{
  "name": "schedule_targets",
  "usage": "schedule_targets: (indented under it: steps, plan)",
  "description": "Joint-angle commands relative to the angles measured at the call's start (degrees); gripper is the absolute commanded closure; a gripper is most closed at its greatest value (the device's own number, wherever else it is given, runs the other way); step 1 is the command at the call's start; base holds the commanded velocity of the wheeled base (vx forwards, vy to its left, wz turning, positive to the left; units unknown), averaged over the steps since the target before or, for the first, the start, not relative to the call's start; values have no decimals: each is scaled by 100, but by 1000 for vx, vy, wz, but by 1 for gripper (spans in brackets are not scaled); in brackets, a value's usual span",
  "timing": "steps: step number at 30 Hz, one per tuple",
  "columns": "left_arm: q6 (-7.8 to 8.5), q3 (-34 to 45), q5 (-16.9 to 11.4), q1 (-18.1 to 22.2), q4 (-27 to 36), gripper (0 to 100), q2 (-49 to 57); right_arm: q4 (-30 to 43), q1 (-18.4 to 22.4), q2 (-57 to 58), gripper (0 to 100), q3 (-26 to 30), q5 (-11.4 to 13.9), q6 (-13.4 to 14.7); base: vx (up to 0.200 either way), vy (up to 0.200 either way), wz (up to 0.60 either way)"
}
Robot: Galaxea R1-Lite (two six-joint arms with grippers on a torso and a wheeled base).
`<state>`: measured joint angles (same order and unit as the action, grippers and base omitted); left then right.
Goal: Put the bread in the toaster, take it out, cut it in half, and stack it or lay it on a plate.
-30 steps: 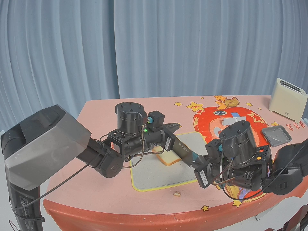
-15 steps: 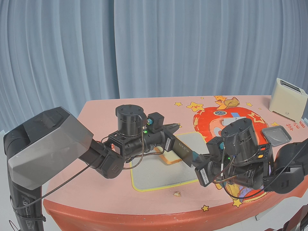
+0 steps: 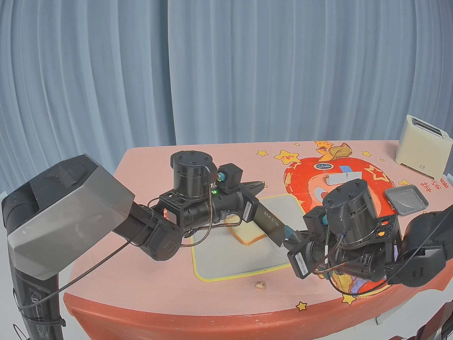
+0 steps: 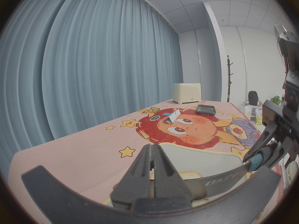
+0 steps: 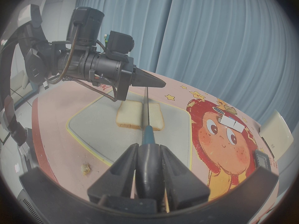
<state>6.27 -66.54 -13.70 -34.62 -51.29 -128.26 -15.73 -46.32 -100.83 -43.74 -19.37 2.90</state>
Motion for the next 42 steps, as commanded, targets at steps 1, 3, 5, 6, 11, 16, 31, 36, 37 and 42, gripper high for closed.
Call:
schedule_targets:
  steps: [1,3,5,6,11,16,31,36,37,42]
  plan:
    - [-3,-8,-1,8,-57,100,99,17,1,-7,100,-12,3,9,0,0,0]
    - [-3,18,-1,8,-57,100,90,-27,1,2,100,-12,3,9,0,0,0]
    - [-3,62,-1,8,-57,100,46,-71,1,19,100,-38,3,9,0,0,0]
    - [-3,71,-1,8,-66,100,38,-80,1,28,100,-47,3,9,0,0,0]
    - [-3,62,-1,8,-57,100,20,-97,1,55,100,-64,3,17,0,0,0]
    - [-3,79,-1,17,-75,100,-112,-89,1,151,100,-117,-5,35,0,0,0]
    - [-3,176,-10,-27,-83,100,90,8,1,116,100,-21,-23,17,0,0,0]
    - [-3,185,-18,-45,-110,100,55,17,-8,222,100,-21,-32,17,0,0,0]
    - [-3,185,-18,-45,-110,100,55,17,-8,222,100,-21,-32,17,0,0,0]
    - [-3,150,-36,-220,-110,100,29,26,-26,336,100,-12,-93,9,0,0,0]
